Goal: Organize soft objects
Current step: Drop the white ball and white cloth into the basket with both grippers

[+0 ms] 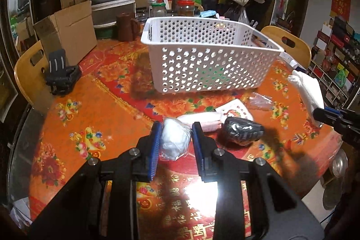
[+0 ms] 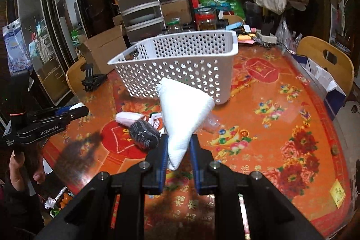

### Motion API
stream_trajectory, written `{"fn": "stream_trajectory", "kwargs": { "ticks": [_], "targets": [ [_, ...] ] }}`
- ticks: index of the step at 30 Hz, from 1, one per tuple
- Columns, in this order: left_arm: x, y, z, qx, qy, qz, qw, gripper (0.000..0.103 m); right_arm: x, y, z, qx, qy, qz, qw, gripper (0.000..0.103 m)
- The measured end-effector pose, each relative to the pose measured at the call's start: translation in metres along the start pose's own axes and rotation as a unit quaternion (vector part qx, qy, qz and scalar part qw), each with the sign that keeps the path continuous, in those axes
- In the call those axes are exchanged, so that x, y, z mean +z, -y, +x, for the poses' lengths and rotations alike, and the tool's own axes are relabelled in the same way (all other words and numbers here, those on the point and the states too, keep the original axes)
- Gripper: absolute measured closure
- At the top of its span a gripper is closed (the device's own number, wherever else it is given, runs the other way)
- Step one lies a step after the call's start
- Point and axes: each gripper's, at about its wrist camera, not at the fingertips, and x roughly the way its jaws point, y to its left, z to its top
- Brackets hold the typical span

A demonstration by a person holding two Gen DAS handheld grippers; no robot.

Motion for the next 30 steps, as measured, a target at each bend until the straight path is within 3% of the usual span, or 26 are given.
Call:
{"fn": "stream_trajectory", "kwargs": {
  "ticks": [9,18,23,30],
  "targets": [
    [0.025,0.012,-0.024,-0.015,0.027,0.008,0.9995,0.078,0.020,-0.003,-0.016,-0.004,0.018,-0.008,1.000,0.086],
    [0.078,0.026,-0.027,-0.039,0.033,0.022,0.9984,0.078,0.059,-0.006,-0.016,-0.007,0.024,-0.028,0.999,0.086],
    [0.124,0.029,-0.008,-0.049,0.030,0.016,0.9982,0.078,0.092,-0.006,0.005,-0.019,0.010,-0.034,0.999,0.086],
    [0.182,0.034,0.059,-0.037,-0.016,0.012,0.9991,0.078,0.139,0.004,0.056,-0.039,-0.031,-0.031,0.998,0.086]
  ]
}}
